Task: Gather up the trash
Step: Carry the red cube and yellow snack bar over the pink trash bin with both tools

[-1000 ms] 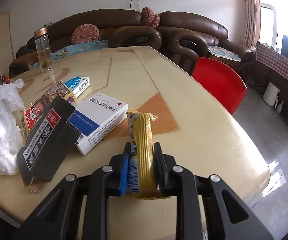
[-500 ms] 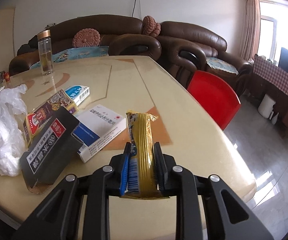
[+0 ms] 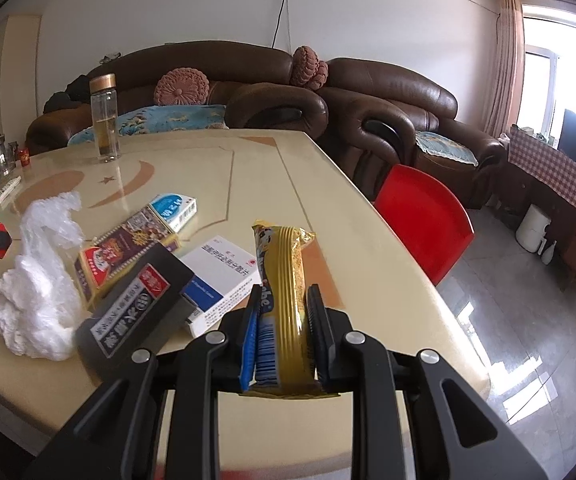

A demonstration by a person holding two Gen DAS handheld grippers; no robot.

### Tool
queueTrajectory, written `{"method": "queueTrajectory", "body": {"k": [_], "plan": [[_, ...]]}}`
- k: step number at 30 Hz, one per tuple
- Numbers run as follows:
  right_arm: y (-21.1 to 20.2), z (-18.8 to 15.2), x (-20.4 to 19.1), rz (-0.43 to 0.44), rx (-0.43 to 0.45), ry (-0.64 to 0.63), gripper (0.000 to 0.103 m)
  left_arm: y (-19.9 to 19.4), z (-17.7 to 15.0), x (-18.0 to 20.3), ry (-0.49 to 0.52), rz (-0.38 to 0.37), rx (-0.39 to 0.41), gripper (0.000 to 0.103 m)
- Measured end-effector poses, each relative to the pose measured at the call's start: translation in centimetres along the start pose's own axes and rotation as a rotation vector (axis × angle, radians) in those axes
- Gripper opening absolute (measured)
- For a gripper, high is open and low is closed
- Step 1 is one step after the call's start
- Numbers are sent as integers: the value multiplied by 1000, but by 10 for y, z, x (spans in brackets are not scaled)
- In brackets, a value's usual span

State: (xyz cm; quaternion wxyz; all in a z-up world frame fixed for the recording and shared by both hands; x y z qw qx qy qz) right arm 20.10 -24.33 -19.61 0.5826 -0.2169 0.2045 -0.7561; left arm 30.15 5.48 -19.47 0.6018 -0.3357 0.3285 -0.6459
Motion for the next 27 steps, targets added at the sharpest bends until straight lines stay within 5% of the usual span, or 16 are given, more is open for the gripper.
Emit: {"method": "queueTrajectory", "body": {"k": [27], "plan": [[-170,39,-42,132,184,-70,23,-169,-55,22,99,-51,178,31]]}}
Point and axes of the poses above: each gripper's, at about its wrist camera, not at the fingertips, and y roughly the way its jaws point, x to its right, z to its top, the point moved 7 cm from there along y, roughly the way its jaws point, and after that the axes turned 2 degrees about -z, right-handed, at the moved point
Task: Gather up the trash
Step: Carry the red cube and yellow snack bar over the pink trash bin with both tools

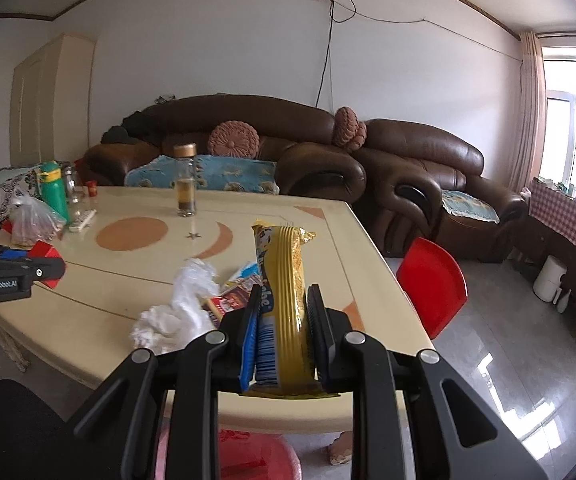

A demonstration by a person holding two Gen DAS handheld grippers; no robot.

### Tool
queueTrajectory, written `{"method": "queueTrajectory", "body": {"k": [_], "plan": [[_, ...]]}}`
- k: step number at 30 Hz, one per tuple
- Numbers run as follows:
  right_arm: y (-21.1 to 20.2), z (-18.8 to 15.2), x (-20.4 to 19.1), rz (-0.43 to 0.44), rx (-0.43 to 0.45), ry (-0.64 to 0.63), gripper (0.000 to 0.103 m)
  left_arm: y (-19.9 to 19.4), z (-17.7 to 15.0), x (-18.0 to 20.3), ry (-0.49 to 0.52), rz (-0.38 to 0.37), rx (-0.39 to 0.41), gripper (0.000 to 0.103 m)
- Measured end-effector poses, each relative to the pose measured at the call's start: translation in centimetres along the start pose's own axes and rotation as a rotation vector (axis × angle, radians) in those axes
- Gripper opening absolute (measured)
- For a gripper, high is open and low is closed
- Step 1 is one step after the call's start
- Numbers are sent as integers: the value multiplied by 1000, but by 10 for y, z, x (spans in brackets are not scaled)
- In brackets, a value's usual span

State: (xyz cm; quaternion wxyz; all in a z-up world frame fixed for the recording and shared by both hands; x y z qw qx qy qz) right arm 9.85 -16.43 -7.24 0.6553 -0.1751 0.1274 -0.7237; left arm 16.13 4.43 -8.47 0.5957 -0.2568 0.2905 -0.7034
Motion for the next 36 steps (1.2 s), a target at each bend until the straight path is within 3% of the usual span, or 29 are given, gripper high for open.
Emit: {"method": "queueTrajectory", "body": {"k": [18,27,36], "plan": [[-73,6,-9,57,58,-24,23,-53,-20,21,32,-44,66,31],[-76,-10,-14,80,23,-40,23,-41,-38,32,47,-72,24,31],[-57,-41,-23,113,-69,-49,23,-14,-61,42,55,-104,-38,31]]}}
Point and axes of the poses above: each gripper's, at about its wrist camera, not at the fingertips, and y roughly the way its jaws point, x to its right, z to its top, the point moved 7 cm from there along y, roughly the way its jaws point, and after that the axes turned 2 degrees about -z, right-handed, at the moved point
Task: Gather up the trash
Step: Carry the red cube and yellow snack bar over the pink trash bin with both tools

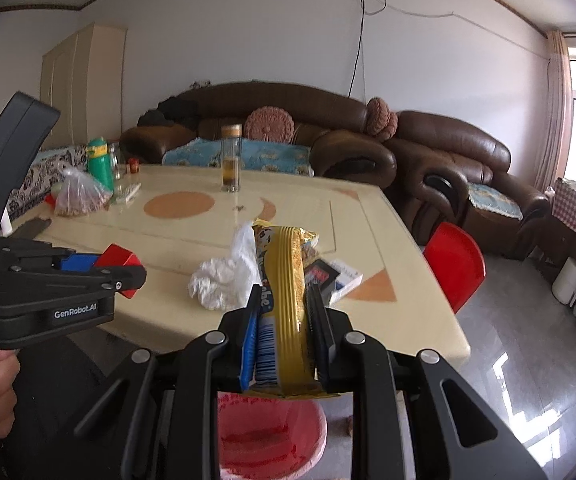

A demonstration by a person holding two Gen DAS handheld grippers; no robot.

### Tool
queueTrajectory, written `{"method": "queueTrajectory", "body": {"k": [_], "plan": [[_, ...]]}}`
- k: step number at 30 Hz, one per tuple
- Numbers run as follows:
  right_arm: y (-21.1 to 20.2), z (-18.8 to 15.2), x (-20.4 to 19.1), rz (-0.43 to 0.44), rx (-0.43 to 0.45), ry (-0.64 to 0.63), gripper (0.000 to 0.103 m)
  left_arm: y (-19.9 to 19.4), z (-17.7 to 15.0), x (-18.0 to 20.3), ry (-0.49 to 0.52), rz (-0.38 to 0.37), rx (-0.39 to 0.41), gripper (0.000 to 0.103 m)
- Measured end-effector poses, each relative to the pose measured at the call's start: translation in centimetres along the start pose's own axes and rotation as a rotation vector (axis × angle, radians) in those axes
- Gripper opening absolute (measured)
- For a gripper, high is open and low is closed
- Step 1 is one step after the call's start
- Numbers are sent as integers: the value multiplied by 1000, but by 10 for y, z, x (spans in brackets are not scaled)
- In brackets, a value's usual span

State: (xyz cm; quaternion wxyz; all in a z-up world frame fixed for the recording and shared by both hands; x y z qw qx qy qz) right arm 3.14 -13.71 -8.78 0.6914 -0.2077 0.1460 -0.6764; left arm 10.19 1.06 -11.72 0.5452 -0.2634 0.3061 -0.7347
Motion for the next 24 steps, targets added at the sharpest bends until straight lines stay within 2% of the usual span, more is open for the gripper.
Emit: {"method": "queueTrajectory", "body": {"k": [10,24], "plan": [[33,-36,-1,24,-111,17,23,42,-30,9,7,-25,-103,31],[81,-105,-14,70,-315,24,23,103,-72,16,0,-73,-242,31]]}}
Point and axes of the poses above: each gripper's, at about its wrist camera, not at the fingertips, and y roughly the way its jaws point, x to its right, z to its top, the point moved 7 cm from there along y, roughly the way its jaws point, and after that the axes turned 2 degrees about -z, right-handed, at the moved point
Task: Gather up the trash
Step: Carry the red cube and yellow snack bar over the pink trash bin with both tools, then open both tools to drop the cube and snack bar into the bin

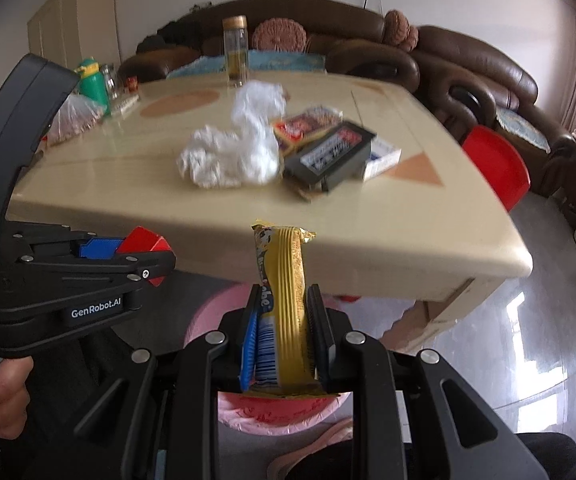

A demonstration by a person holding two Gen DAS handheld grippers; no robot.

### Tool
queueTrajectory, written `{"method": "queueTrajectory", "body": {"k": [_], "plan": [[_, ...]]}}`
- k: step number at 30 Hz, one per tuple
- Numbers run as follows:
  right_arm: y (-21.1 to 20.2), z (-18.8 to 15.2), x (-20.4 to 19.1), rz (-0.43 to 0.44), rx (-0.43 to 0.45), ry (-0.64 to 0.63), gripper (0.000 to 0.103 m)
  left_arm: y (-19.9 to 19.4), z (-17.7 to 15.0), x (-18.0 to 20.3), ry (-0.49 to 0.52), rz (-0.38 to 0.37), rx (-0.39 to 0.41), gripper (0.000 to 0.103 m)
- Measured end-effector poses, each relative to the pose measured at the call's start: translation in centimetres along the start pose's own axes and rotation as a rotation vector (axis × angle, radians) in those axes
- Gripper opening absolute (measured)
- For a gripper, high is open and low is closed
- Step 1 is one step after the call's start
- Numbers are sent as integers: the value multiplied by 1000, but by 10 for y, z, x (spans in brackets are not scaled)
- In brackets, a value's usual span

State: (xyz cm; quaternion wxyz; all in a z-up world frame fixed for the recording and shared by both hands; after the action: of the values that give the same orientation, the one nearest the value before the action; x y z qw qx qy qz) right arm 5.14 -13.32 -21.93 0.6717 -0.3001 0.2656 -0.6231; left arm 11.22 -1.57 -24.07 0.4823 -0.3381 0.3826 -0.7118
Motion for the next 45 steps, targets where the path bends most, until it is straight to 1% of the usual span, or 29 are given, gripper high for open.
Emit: {"method": "queueTrajectory", "body": {"k": [11,18,24,29,35,38,42,45], "plan": [[44,-30,6,20,-127,14,23,58,-26,9,5,-9,-132,31],[75,-48,11,46,-222,33,23,88,-42,7,-3,-24,-211,31],[104,-63,13,72,-304,45,23,112,-53,1,-40,-34,-273,31],[130,-77,15,92,-374,59,23,140,-64,-5,-119,-58,-333,31],[161,-100,15,118,-457,61,23,164,-76,-12,-182,-62,-364,31],[169,-109,8,138,-497,60,23,178,-82,-13,-186,-53,-385,31],[179,-115,10,145,-524,74,23,196,-91,-13,-187,-38,-432,31],[186,-119,8,149,-542,73,23,205,-93,-12,-190,-41,-456,31]]}}
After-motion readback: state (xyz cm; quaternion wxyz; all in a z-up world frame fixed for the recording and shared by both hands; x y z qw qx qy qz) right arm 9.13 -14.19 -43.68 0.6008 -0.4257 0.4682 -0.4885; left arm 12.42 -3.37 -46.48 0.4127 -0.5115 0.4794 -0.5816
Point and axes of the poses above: each gripper's, at about its wrist camera, not at the fingertips, and y roughly the way its jaws point, x to its right, z to its top, the point moved 7 cm from there along y, roughly the way its jaws point, and after that the axes turned 2 degrees about -z, right-handed, at the moved point
